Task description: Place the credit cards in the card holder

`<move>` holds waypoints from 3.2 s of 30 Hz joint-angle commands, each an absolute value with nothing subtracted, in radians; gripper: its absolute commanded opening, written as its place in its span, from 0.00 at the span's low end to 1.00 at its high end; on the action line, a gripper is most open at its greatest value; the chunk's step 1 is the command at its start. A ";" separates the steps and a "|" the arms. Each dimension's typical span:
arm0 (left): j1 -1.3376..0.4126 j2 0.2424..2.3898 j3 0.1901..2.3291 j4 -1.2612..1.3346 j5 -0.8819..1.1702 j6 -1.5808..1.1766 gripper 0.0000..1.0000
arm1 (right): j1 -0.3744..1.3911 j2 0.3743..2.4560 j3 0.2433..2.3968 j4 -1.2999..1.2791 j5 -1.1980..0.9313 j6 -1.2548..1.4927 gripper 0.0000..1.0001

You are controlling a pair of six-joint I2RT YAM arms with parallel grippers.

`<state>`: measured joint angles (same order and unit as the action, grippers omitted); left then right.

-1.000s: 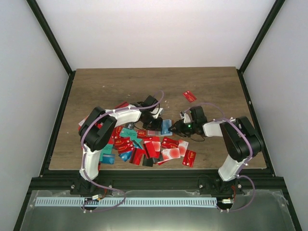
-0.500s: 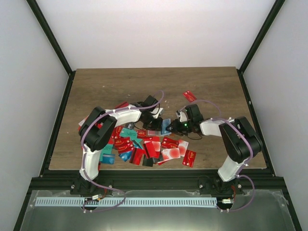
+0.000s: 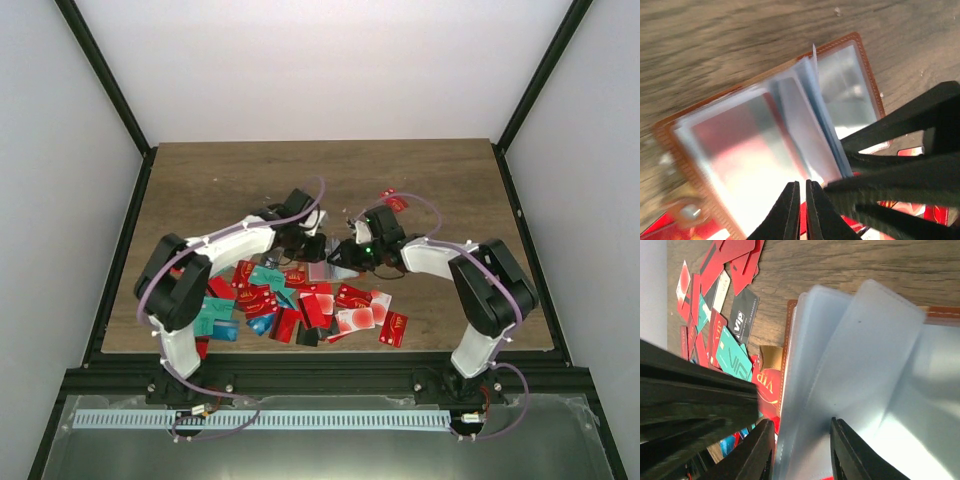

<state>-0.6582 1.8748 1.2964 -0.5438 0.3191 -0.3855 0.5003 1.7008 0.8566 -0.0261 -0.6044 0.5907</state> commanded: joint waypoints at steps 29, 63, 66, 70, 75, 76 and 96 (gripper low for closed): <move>-0.527 1.653 0.940 -0.286 0.407 -0.416 0.14 | 0.588 1.798 1.039 -0.163 -0.368 0.504 0.36; -0.686 1.895 1.267 -0.435 0.278 -0.372 0.31 | 0.524 1.608 0.910 -0.162 -0.363 0.446 0.38; -0.693 1.915 1.282 -0.440 0.276 -0.373 0.32 | 0.513 1.579 0.897 -0.162 -0.368 0.451 0.38; -0.703 1.945 1.316 -0.462 0.243 -0.370 0.37 | 0.502 1.564 0.883 -0.164 -0.369 0.453 0.38; -0.715 1.977 1.346 -0.501 0.203 -0.363 0.41 | 0.493 1.537 0.852 -0.153 -0.368 0.458 0.38; -0.717 1.973 1.345 -0.508 0.185 -0.367 0.41 | 0.492 1.535 0.848 -0.153 -0.365 0.461 0.38; -0.714 1.768 1.177 -0.555 -0.104 -0.454 0.50 | 0.498 1.480 0.902 -0.236 -0.281 0.476 0.33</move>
<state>-0.7151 1.7672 1.2015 -0.6048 -0.1257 -0.4500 0.4988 1.5402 0.8524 -0.1772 -0.3553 0.4686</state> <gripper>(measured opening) 0.498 0.335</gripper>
